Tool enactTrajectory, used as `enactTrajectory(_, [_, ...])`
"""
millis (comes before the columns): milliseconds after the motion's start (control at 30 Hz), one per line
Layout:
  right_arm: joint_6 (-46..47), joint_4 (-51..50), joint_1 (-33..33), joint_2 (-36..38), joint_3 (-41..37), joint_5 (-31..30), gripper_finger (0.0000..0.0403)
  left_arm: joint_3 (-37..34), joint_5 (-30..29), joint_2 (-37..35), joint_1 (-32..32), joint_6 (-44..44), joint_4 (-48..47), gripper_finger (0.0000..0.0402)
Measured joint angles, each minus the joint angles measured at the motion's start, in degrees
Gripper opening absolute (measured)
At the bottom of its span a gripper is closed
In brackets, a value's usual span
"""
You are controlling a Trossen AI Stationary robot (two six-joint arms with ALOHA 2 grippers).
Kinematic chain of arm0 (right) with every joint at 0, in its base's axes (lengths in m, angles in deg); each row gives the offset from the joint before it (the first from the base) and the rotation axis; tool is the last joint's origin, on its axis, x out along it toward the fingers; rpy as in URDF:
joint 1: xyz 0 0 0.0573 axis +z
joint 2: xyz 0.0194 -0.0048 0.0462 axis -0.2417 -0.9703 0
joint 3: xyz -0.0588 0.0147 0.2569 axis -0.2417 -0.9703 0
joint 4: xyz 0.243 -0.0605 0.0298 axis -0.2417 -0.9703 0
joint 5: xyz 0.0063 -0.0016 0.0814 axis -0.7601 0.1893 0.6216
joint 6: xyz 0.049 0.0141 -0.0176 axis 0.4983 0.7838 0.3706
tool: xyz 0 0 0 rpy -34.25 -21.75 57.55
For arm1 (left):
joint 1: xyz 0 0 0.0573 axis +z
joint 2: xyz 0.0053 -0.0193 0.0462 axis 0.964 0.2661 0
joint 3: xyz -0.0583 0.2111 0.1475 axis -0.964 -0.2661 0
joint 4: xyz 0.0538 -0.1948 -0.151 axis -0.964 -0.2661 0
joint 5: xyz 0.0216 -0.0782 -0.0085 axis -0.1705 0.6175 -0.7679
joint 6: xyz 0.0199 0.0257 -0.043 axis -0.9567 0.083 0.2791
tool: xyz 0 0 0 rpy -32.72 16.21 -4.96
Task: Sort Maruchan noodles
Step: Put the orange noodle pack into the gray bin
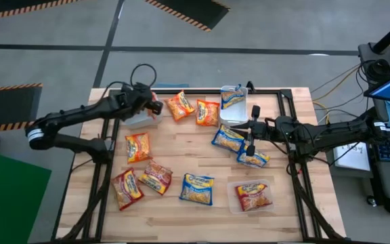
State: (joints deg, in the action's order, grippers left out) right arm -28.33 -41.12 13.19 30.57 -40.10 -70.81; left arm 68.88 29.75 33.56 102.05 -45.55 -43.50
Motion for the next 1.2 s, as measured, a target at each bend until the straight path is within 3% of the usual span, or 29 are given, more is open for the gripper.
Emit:
enactTrajectory(433, [0.3, 0.0, 0.0, 0.0, 0.0, 0.0, 0.0022, 0.1, 0.0, 7.3, 0.2, 0.7, 1.3, 0.0000])
enactTrajectory(667, [0.6, 0.0, 0.0, 0.0, 0.0, 0.0, 0.0022, 0.1, -0.9, 7.6, 0.1, 0.5, 1.7, 0.0002])
enactTrajectory(1200, [2.2, -0.4, 0.0, 0.0, 0.0, 0.0, 0.0022, 0.2, -3.0, 5.4, 0.1, -2.8, 1.4, 0.0046])
